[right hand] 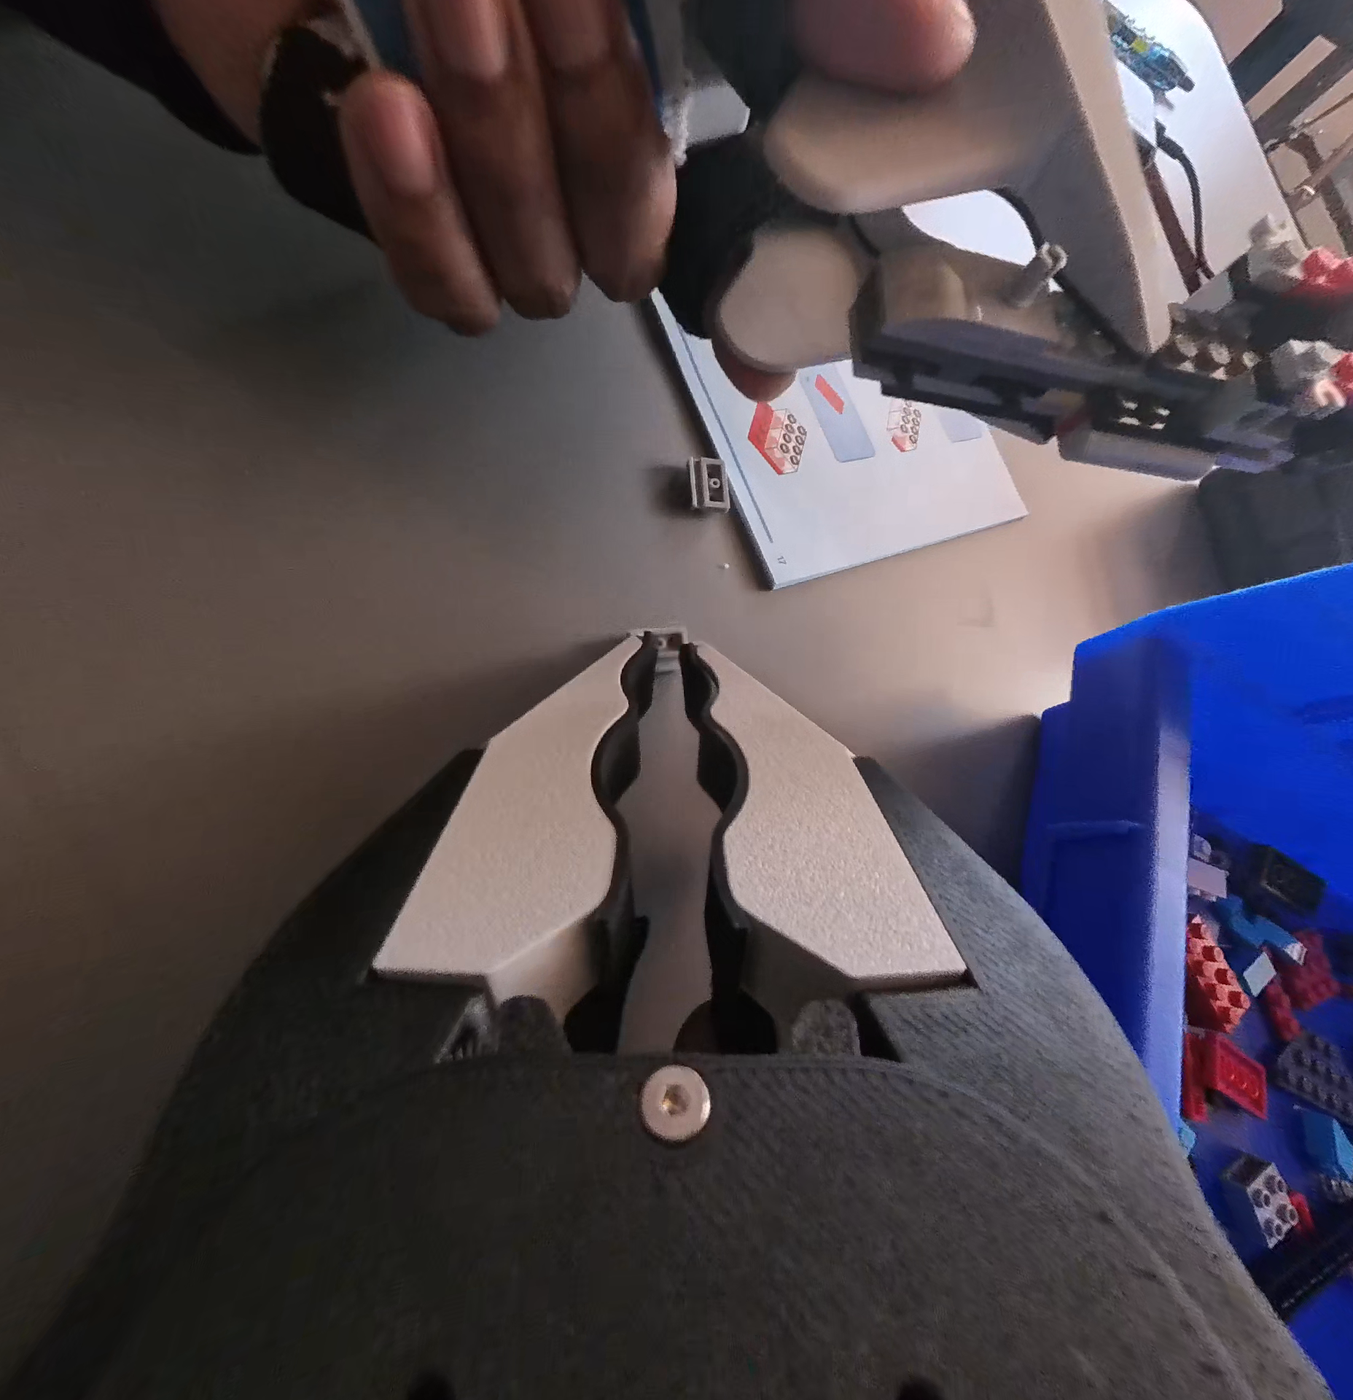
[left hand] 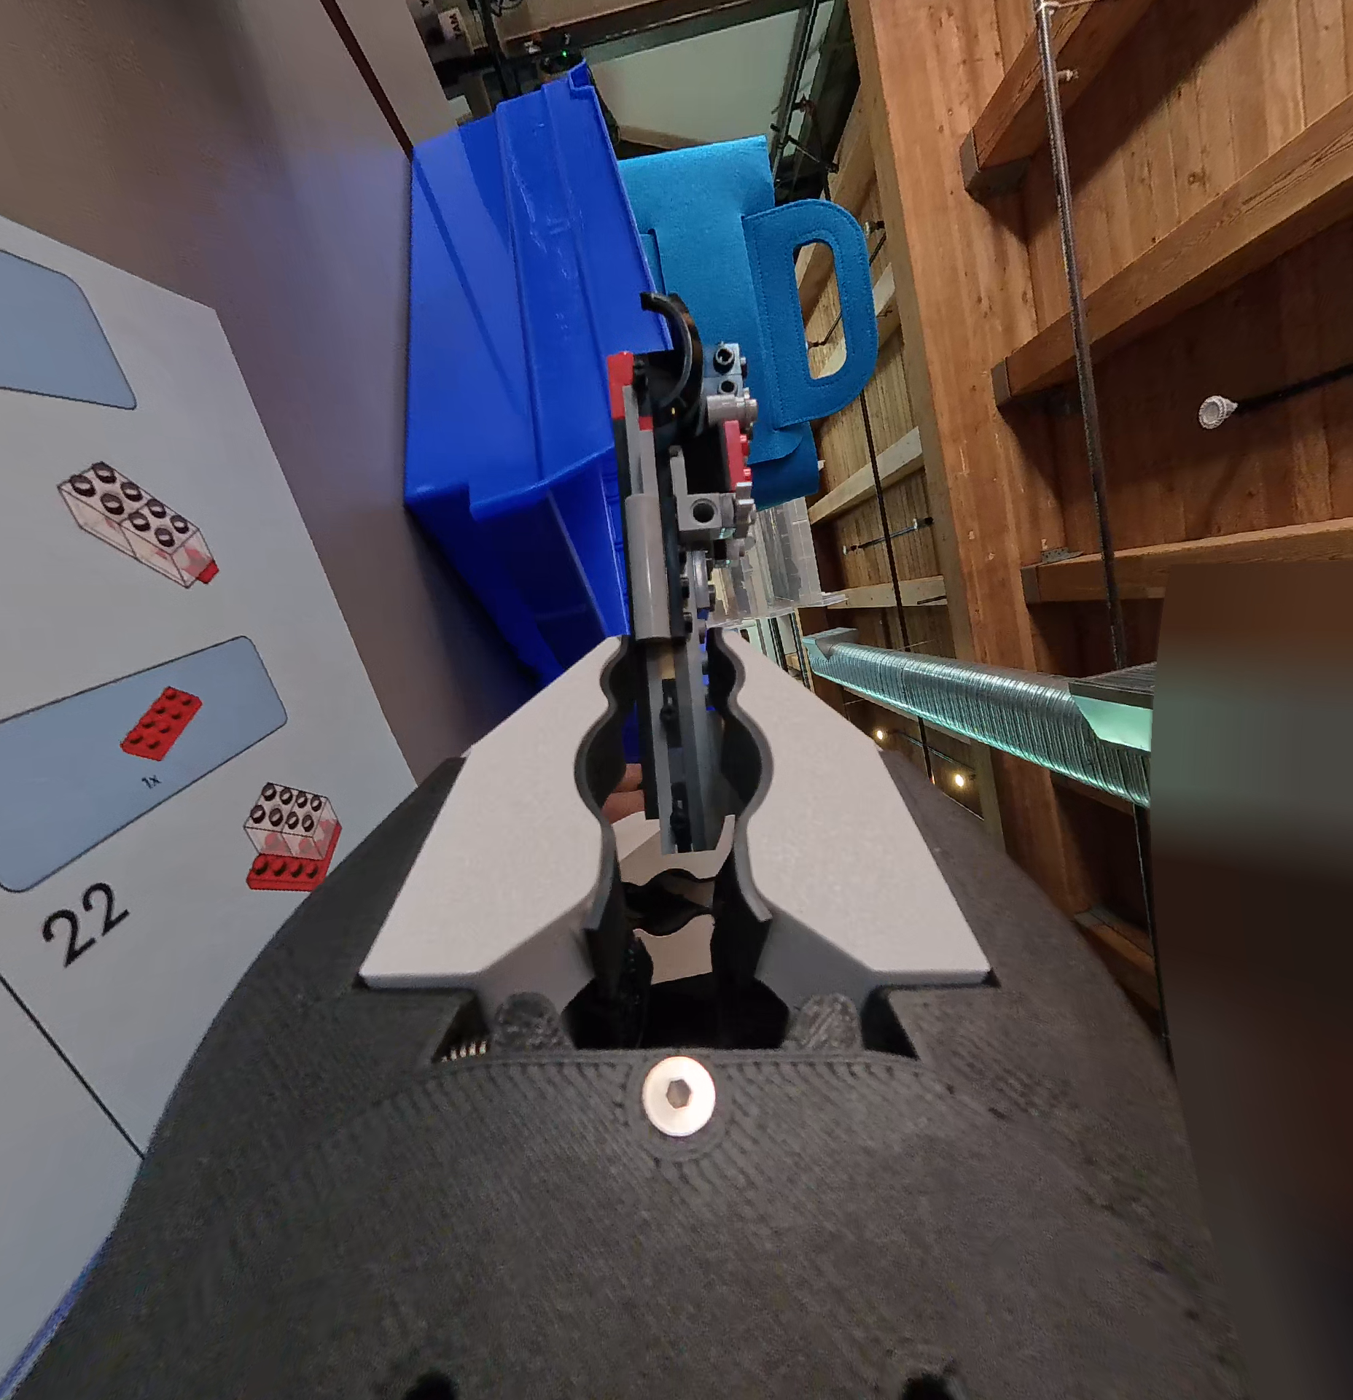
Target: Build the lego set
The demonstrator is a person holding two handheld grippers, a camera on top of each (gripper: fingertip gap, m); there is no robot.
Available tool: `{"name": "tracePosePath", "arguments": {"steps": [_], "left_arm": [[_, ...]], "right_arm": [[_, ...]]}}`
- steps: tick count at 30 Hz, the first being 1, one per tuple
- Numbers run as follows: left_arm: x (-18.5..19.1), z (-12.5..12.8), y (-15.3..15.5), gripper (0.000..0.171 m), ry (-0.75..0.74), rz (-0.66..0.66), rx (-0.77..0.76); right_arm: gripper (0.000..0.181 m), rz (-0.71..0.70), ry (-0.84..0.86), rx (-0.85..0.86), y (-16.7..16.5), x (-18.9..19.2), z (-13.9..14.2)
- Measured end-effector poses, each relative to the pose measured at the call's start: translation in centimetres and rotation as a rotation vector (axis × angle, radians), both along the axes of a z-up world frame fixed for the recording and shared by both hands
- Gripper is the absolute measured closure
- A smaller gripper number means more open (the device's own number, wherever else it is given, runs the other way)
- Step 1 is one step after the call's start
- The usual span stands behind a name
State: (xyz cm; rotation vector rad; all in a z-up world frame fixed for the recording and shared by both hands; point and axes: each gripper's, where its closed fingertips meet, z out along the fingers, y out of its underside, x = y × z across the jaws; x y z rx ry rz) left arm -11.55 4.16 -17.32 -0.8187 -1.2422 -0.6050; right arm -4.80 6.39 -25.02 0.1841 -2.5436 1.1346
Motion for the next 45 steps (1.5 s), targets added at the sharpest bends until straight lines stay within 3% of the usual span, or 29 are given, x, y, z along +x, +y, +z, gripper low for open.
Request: {"name": "tracePosePath", "arguments": {"steps": [11,19,31,36,45], "left_arm": [[0.1,0.0,0.1,0.153,0.004,-0.003,-0.007],[-0.1,-0.1,0.0,0.153,0.005,0.003,-0.016],[0.0,-0.2,0.2,0.153,0.007,-0.004,-0.019],[-0.1,-0.2,0.0,0.153,0.010,0.002,-0.025],[-0.1,-0.3,0.0,0.153,0.010,0.002,-0.027]], "right_arm": [[0.159,-0.066,-0.206,-0.022,0.3,-0.8,0.0],[0.169,-0.017,-0.198,0.005,-0.1,0.4,-0.3],[0.156,0.008,-0.296,-0.021,-0.1,0.6,0.2],[0.158,0.002,-0.257,0.029,-0.4,0.6,-0.5],[0.159,-0.018,-0.254,-0.034,-0.4,0.2,0.4]]}}
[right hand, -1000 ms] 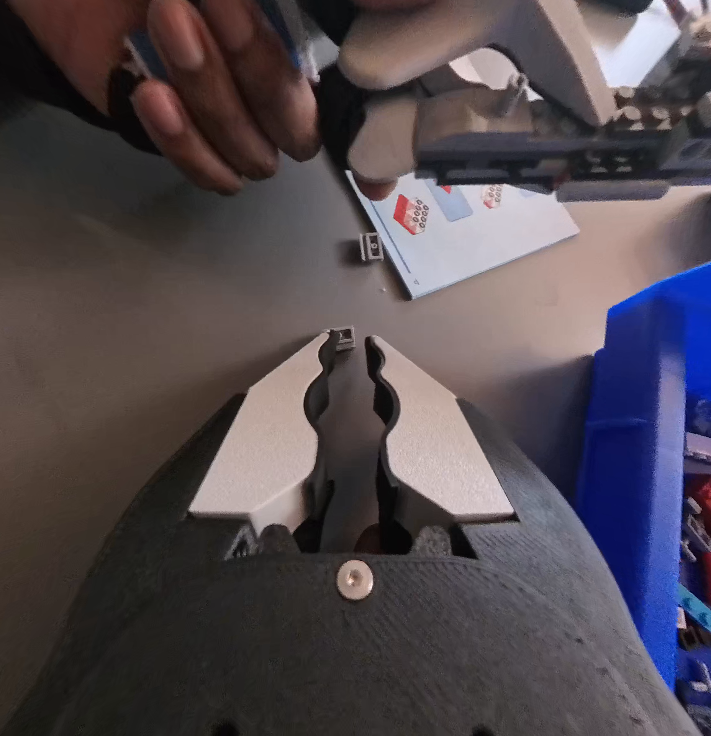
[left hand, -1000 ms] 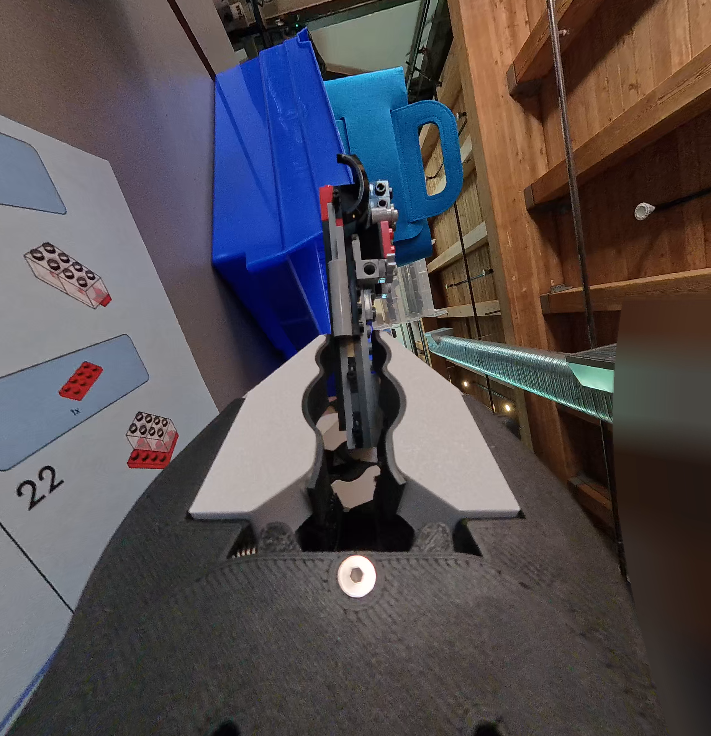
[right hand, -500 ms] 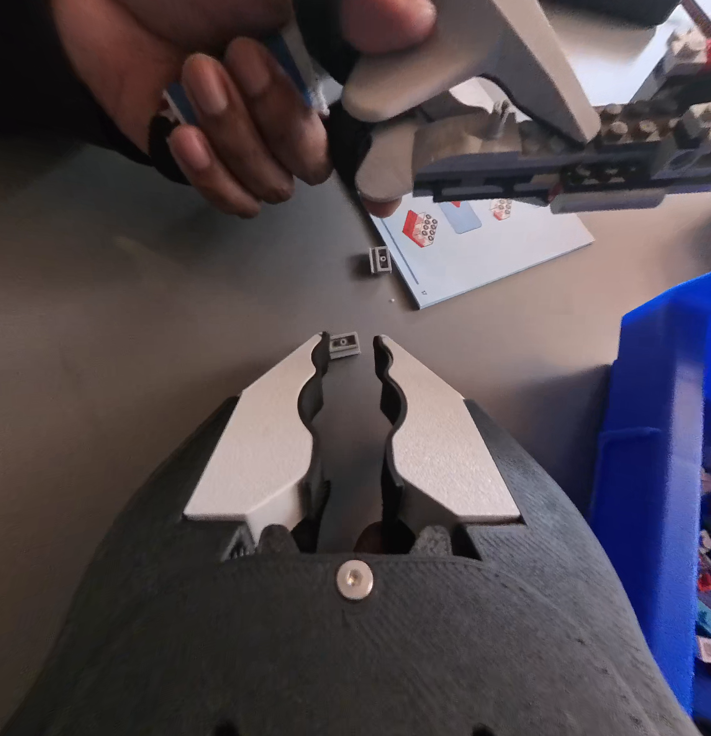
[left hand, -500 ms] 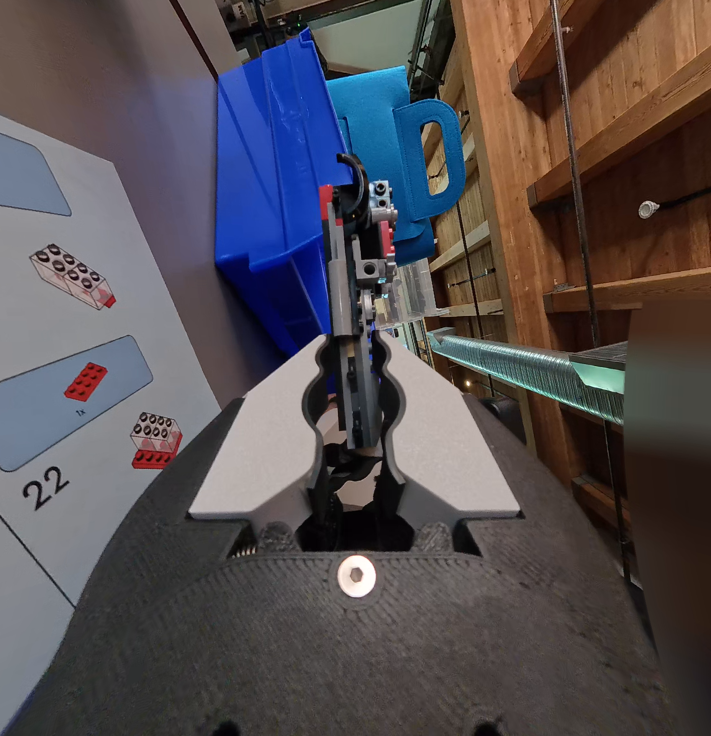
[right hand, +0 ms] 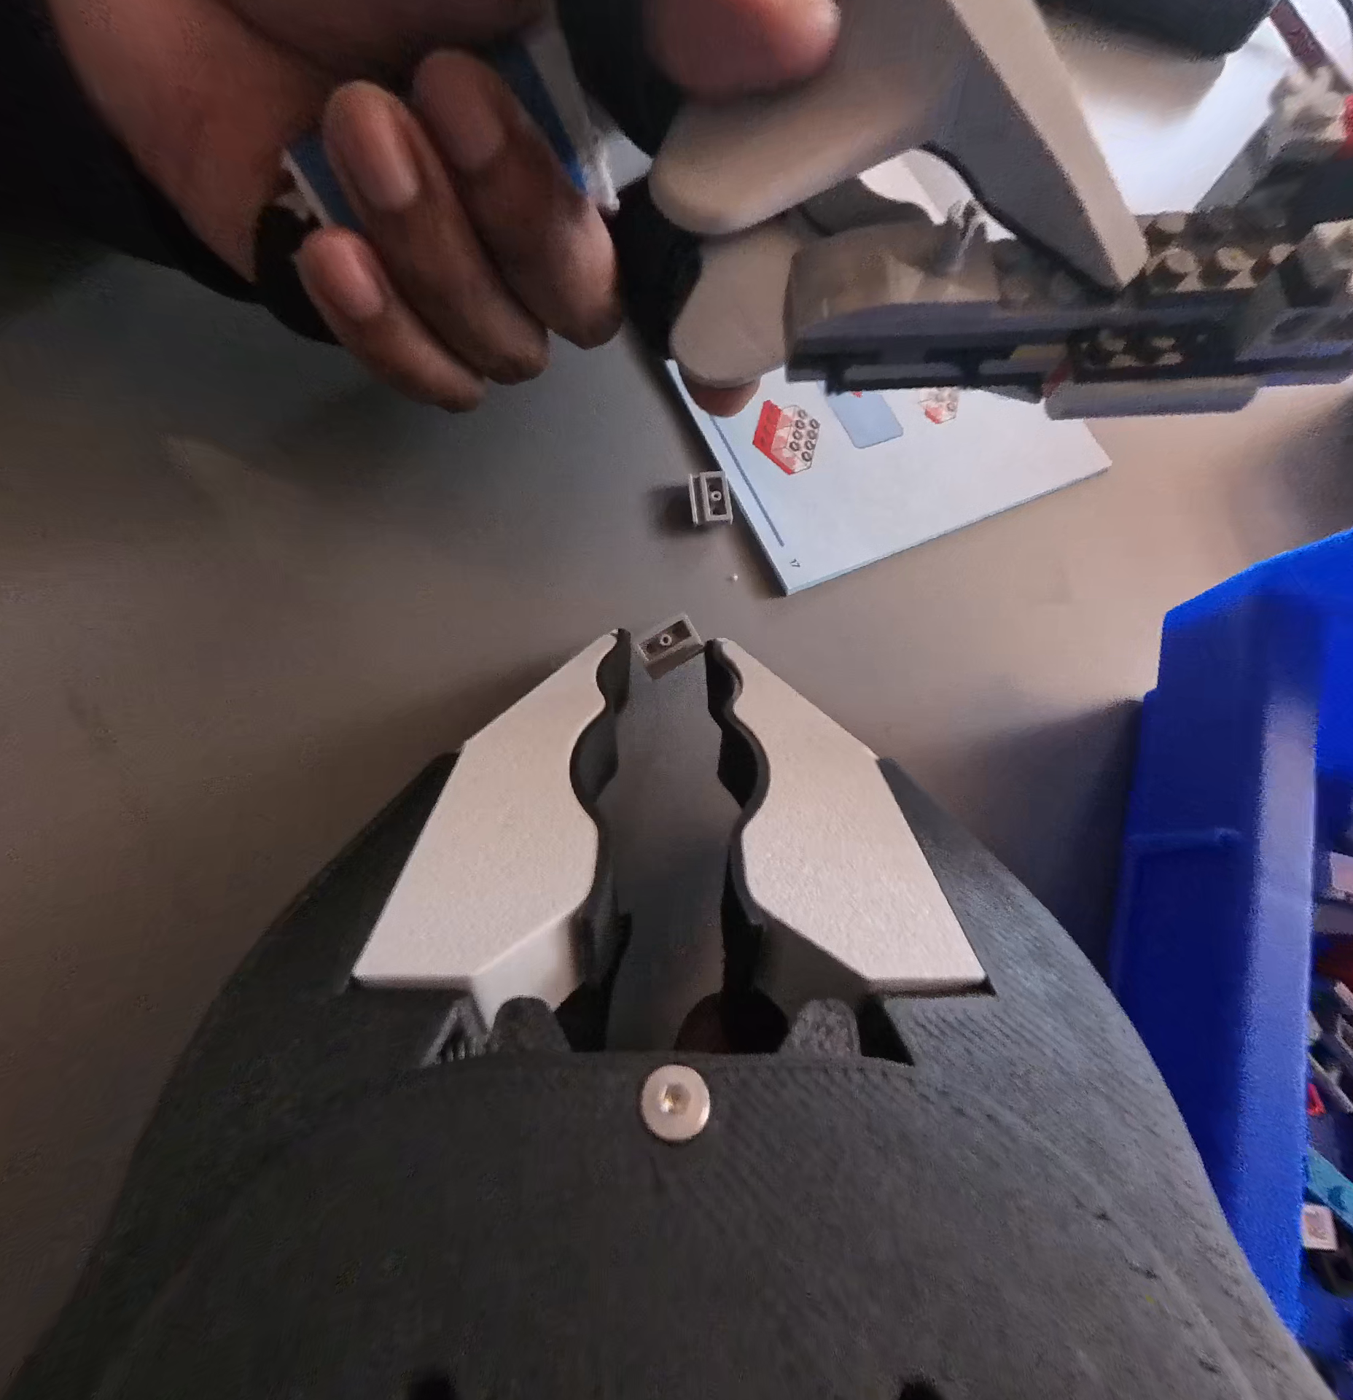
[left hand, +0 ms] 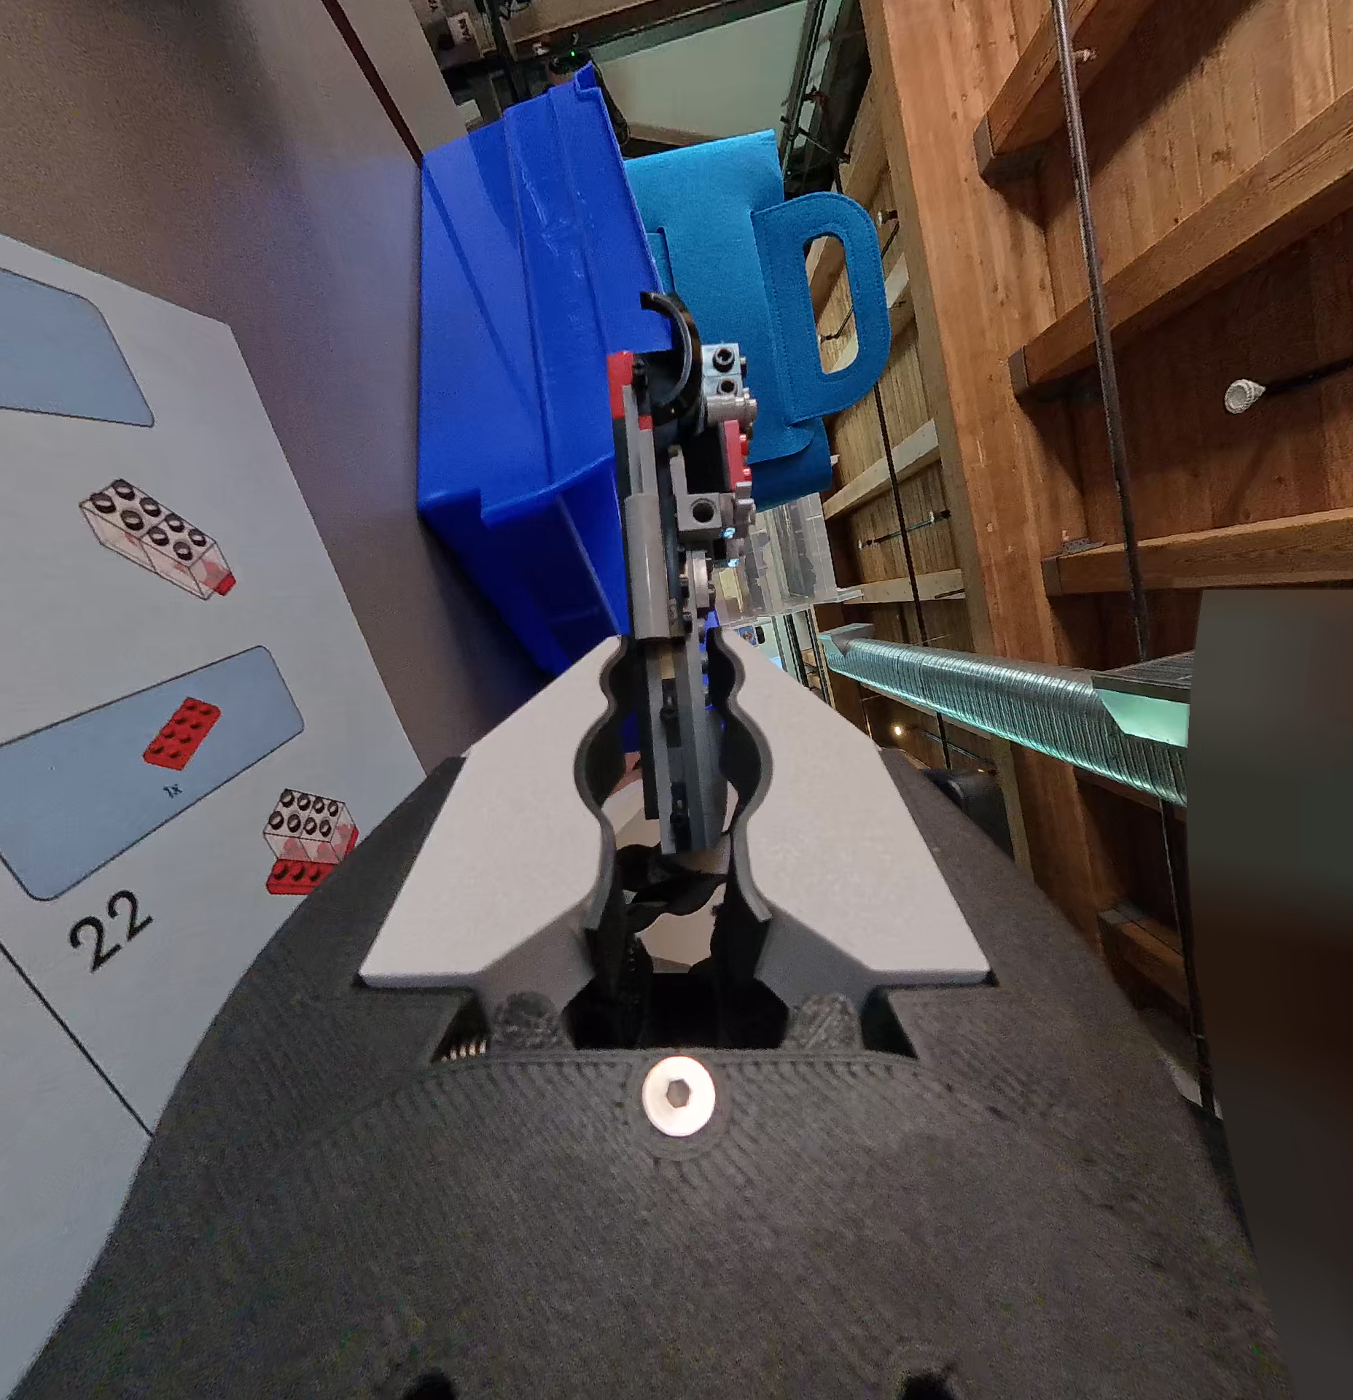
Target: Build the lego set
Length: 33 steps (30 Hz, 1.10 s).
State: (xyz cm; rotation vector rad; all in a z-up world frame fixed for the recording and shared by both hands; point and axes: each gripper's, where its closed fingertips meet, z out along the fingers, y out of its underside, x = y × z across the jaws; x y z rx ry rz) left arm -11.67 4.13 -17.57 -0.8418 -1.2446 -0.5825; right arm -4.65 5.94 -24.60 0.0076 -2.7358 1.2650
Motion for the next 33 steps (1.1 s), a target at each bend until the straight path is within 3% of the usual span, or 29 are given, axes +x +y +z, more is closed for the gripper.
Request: {"name": "tracePosePath", "arguments": {"steps": [14,26,33], "left_arm": [[-0.2,0.1,-0.3,0.153,0.003,0.011,-0.001],[-0.2,0.1,-0.4,0.153,0.003,0.012,0.000],[-0.1,0.2,-0.3,0.153,0.000,0.009,0.006]], "right_arm": [[0.153,-0.142,0.122,-0.238,0.1,-2.7,4.6],[0.151,-0.042,0.045,0.037,1.9,-1.1,-0.2],[0.151,-0.178,0.124,0.068,2.7,-3.8,-0.4]]}}
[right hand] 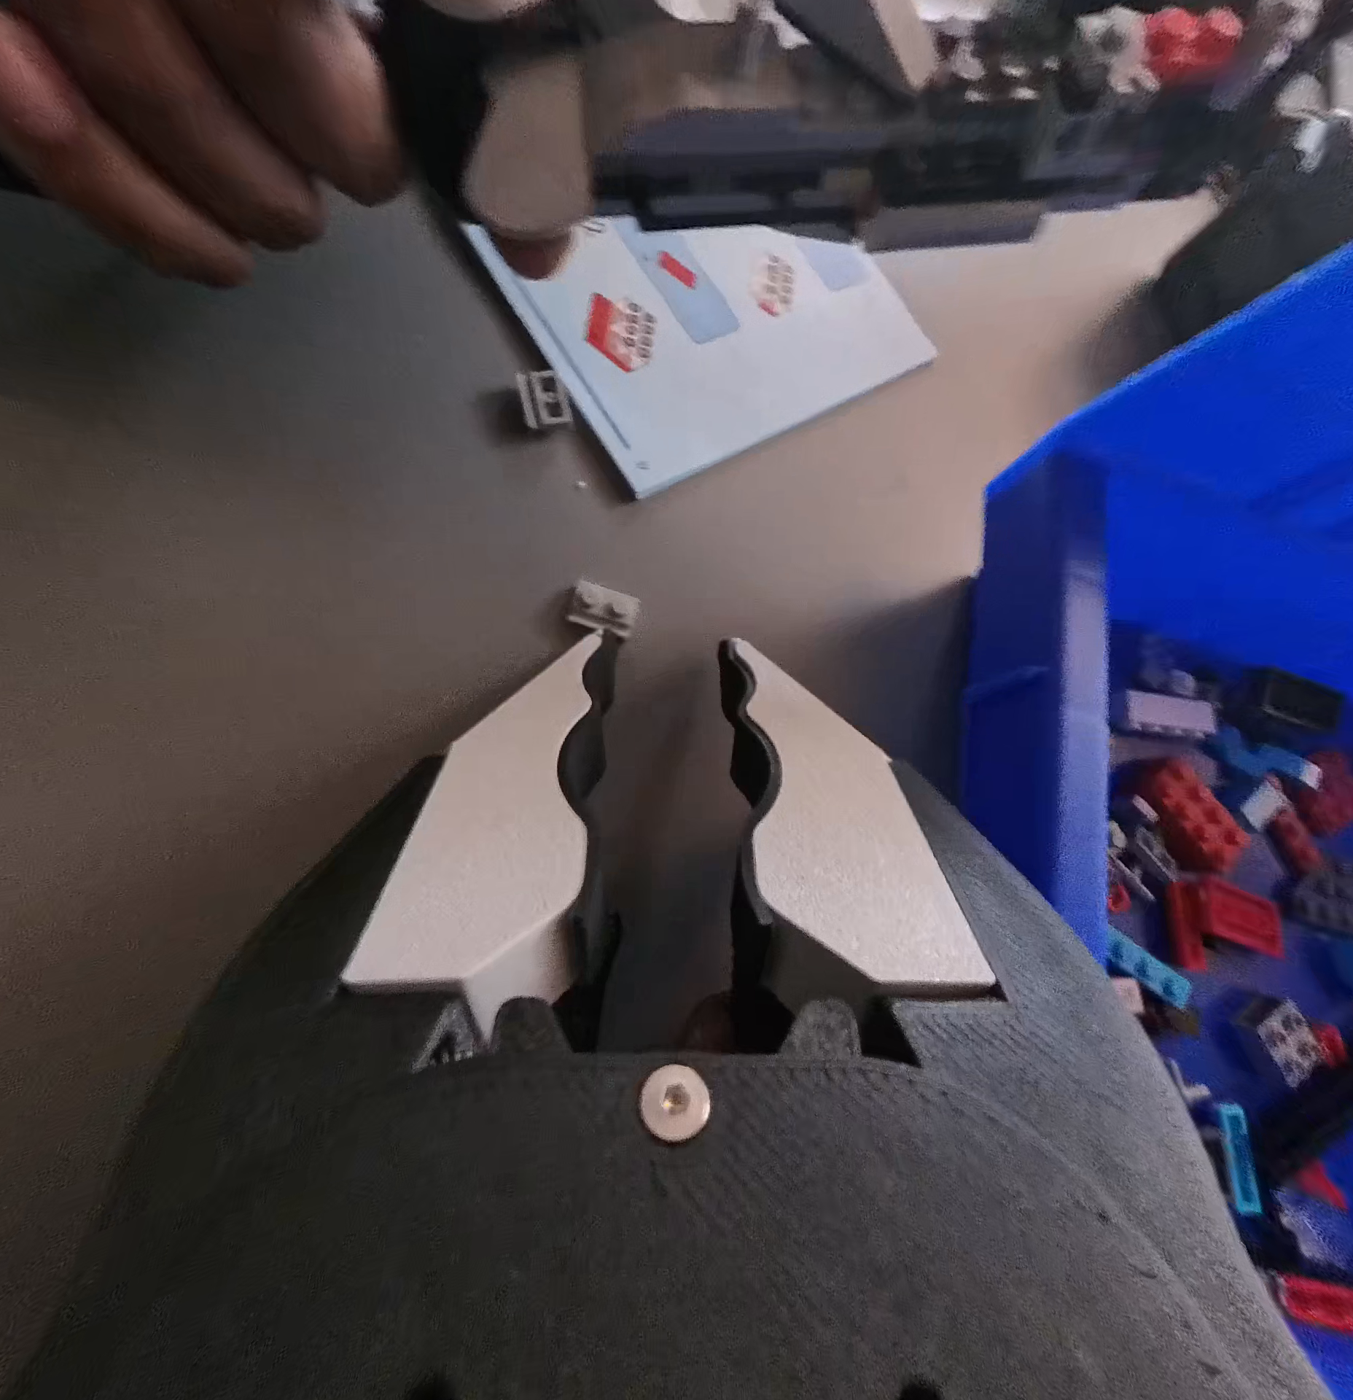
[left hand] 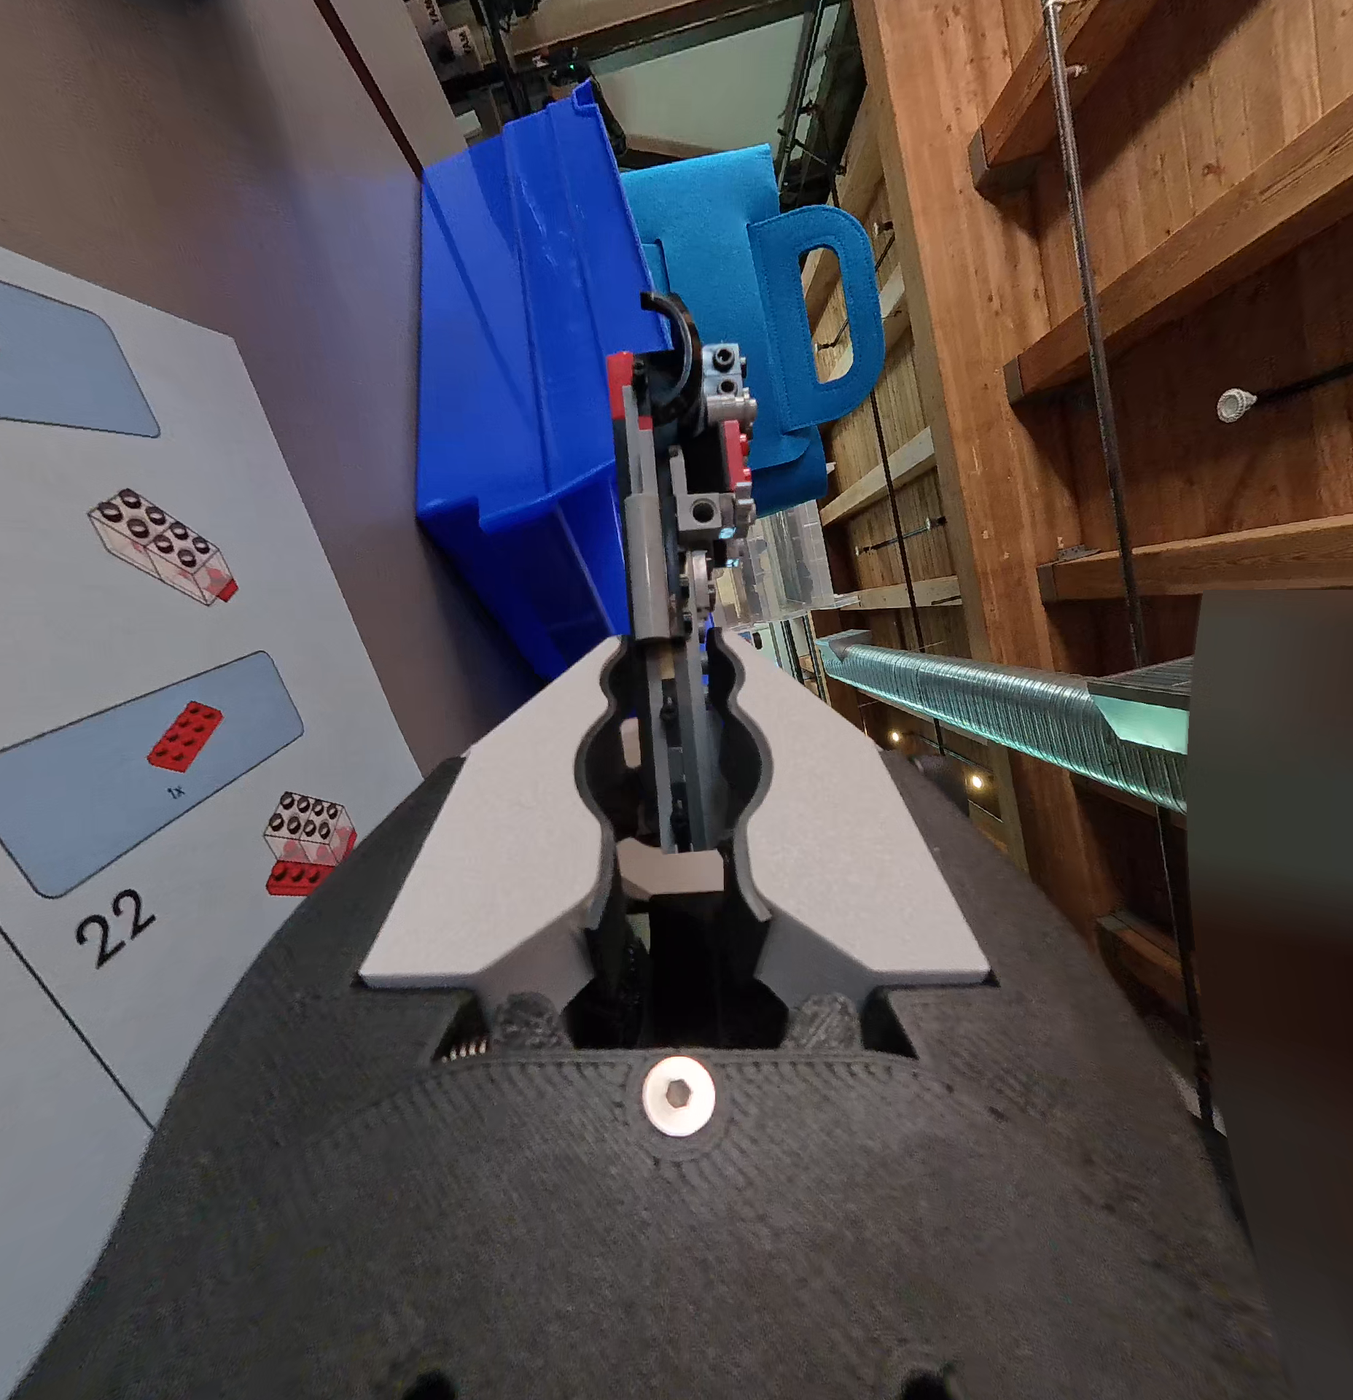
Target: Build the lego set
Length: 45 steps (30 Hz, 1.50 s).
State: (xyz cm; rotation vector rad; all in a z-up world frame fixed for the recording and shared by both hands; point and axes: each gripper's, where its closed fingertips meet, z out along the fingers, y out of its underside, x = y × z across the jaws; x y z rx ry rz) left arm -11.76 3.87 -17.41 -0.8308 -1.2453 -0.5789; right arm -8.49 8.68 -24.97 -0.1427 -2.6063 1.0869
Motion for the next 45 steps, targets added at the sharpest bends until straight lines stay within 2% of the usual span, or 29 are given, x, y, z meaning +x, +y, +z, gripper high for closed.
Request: {"name": "tracePosePath", "arguments": {"steps": [4,8,13,15,17,21,27,30,34,45], "left_arm": [[0.1,-0.3,0.2,0.153,-0.014,-0.006,0.006],[0.0,-0.5,0.1,0.153,-0.025,-0.006,0.005],[0.1,-0.8,0.3,0.153,-0.046,-0.013,0.006],[0.2,-1.1,0.4,0.153,-0.063,-0.022,0.014],[0.4,-1.3,0.6,0.153,-0.080,-0.034,0.013],[0.8,-1.5,1.2,0.153,-0.108,-0.065,0.040],[0.9,-1.5,1.4,0.153,-0.117,-0.080,0.058],[1.0,-1.3,1.6,0.153,-0.110,-0.095,0.055],[1.4,-1.2,2.1,0.153,-0.102,-0.122,0.044],[2.1,-0.6,3.0,0.153,-0.111,-0.155,0.112]], "right_arm": [[0.152,-0.031,-0.005,-0.027,-0.1,-0.3,0.4],[0.152,-0.015,-0.134,-0.087,-0.7,1.1,0.8],[0.149,-0.046,-0.235,-0.064,-1.3,1.9,-0.1],[0.152,-0.057,-0.208,-0.043,-1.4,1.7,-0.3],[0.163,-0.050,-0.199,-0.043,-1.5,1.7,-0.3],[0.163,-0.036,-0.215,-0.101,-1.5,1.6,0.6],[0.164,-0.018,-0.091,-0.256,-1.8,0.5,5.8],[0.164,-0.029,-0.023,-0.277,-1.9,-0.2,7.5],[0.164,-0.035,0.050,-0.216,-2.0,-1.1,7.8],[0.164,0.001,0.089,-0.082,-2.3,-1.5,7.7]]}}
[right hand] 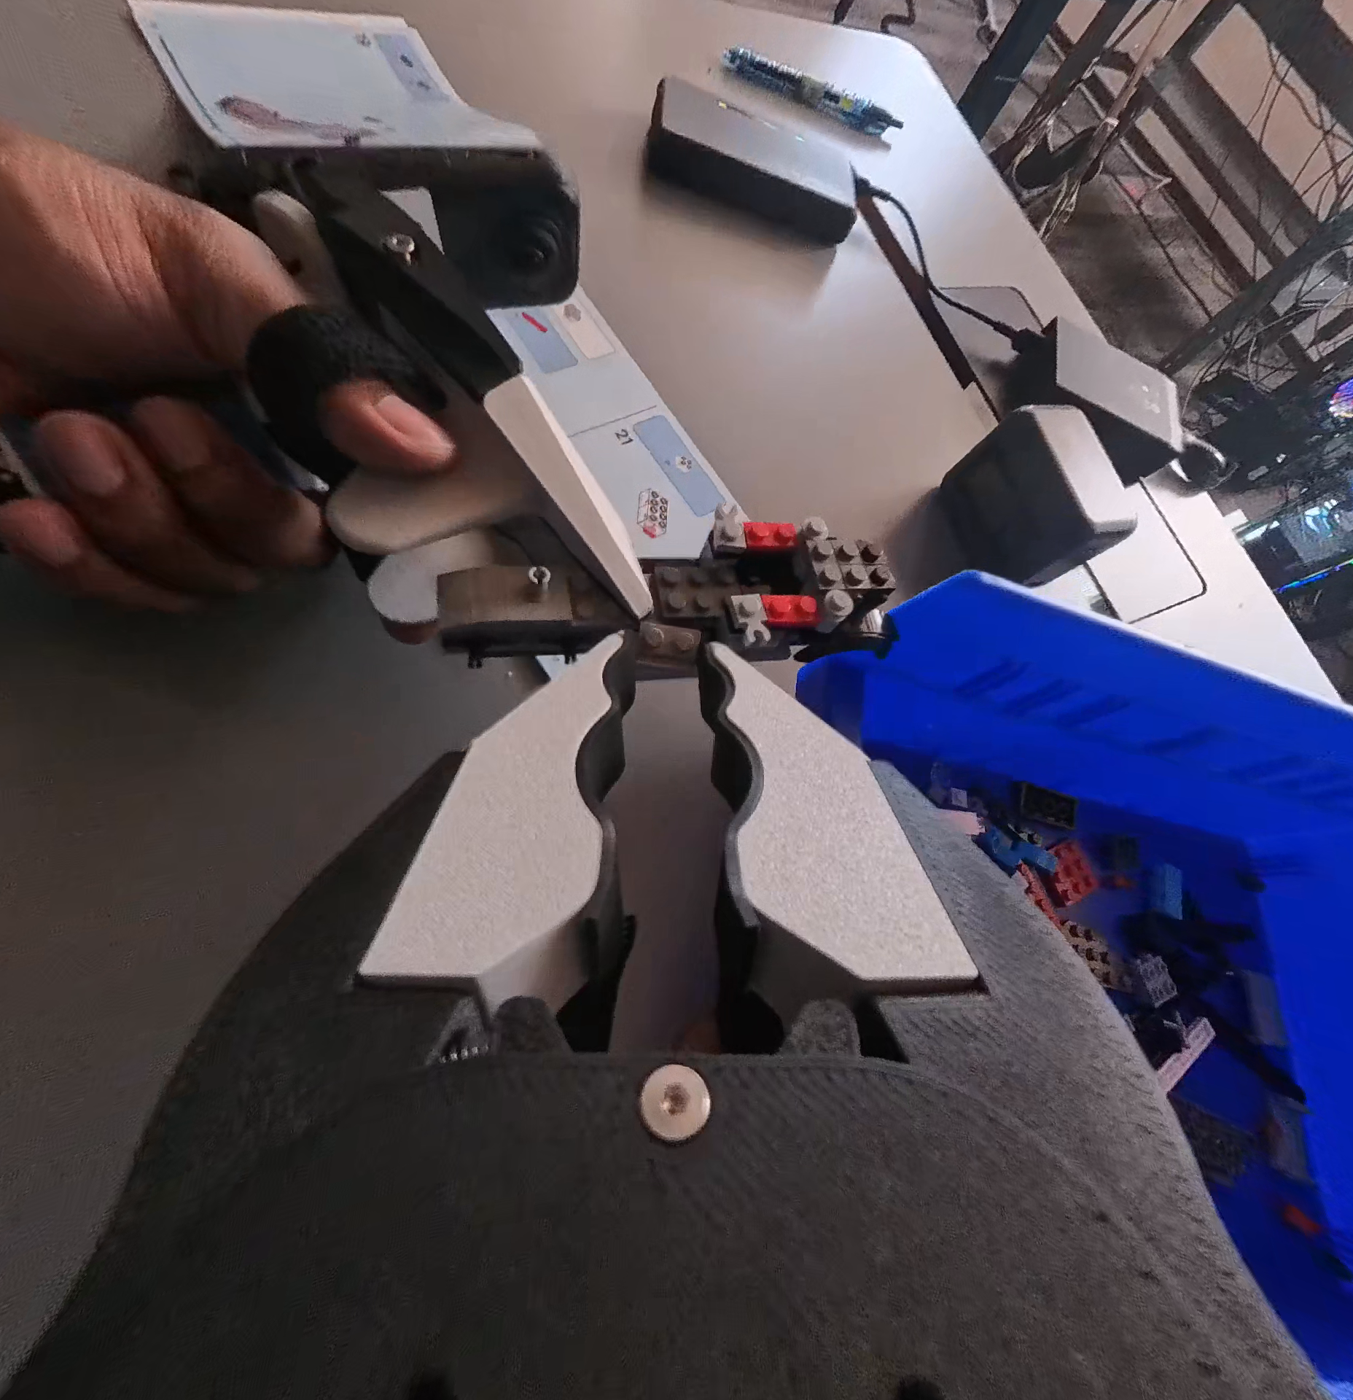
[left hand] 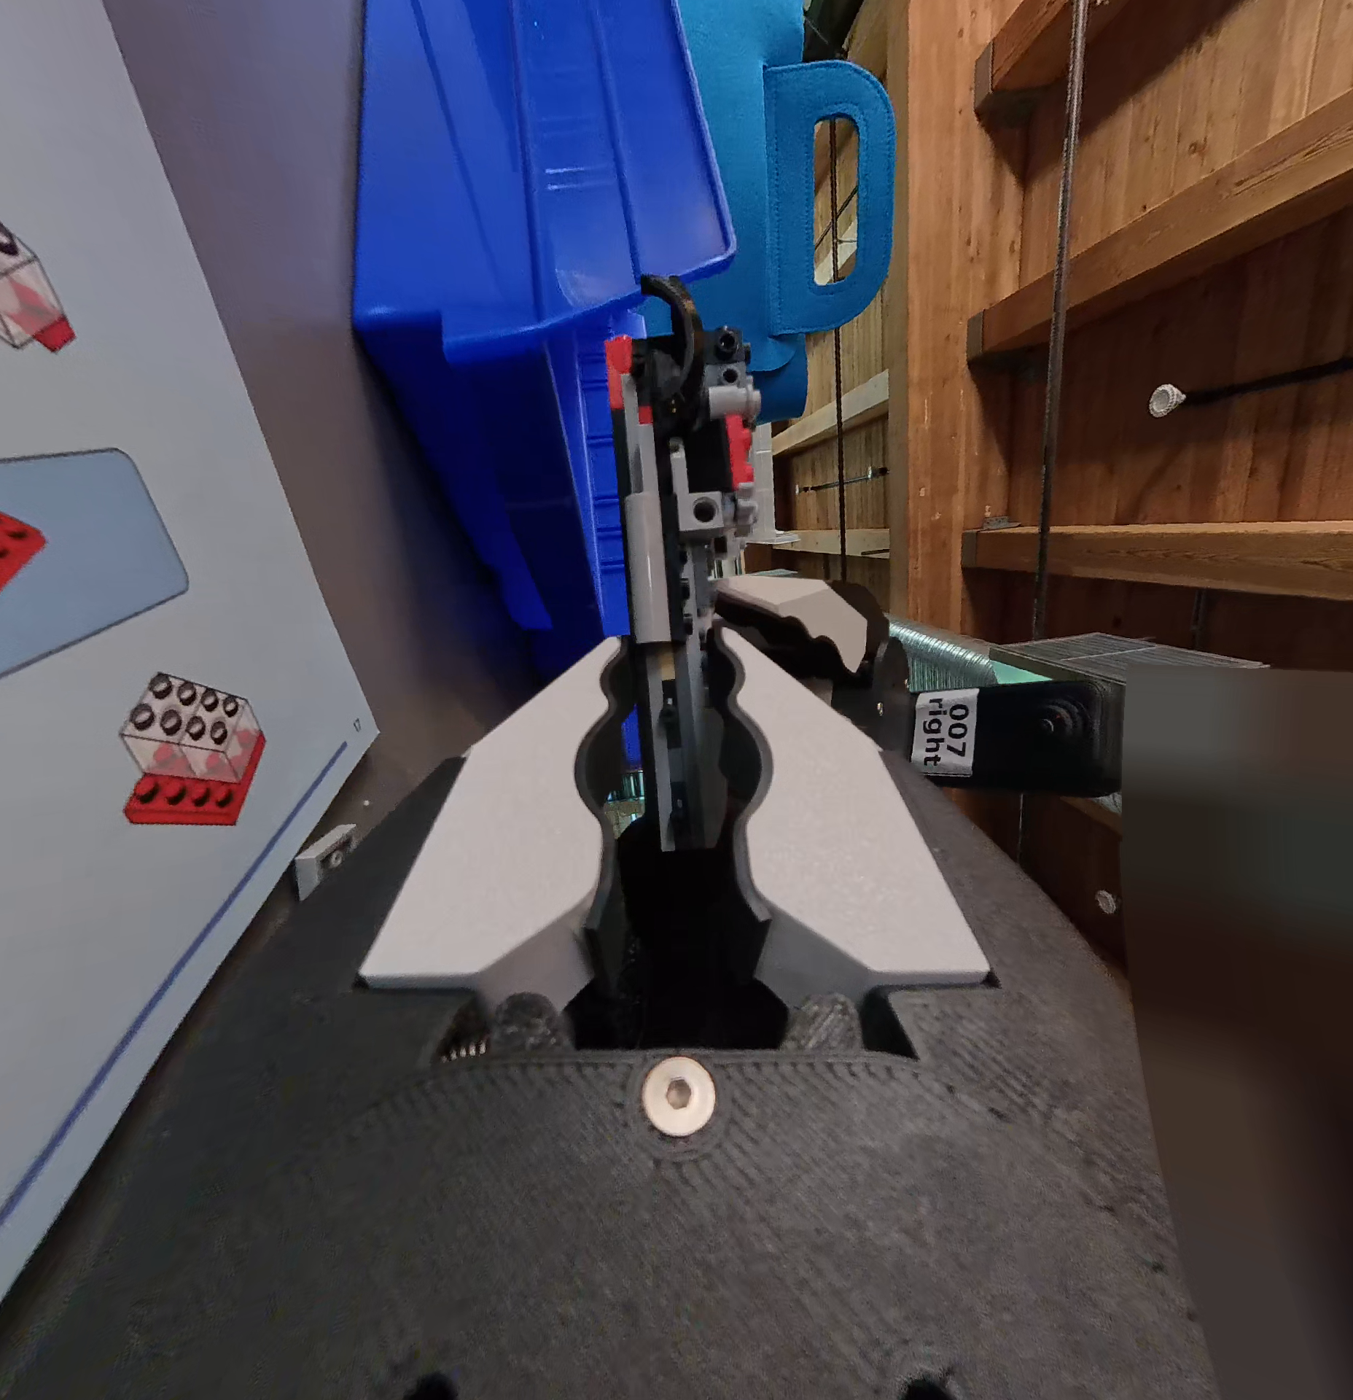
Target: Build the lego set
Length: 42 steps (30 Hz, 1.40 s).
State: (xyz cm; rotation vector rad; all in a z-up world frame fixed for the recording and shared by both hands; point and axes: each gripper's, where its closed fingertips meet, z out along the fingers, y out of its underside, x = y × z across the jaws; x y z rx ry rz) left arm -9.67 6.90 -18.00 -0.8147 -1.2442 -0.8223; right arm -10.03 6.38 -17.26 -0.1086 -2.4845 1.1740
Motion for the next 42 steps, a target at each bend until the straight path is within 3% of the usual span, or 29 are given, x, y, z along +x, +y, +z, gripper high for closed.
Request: {"name": "tracePosePath", "arguments": {"steps": [20,42], "left_arm": [[0.0,0.1,0.0,0.153,-0.011,0.001,0.032],[0.6,1.0,0.7,0.153,-0.023,-0.034,0.118]], "right_arm": [[0.164,-0.004,0.005,-0.001,-0.2,-0.4,0.1],[0.163,0.058,-0.136,0.022,0.6,0.2,0.8]]}}
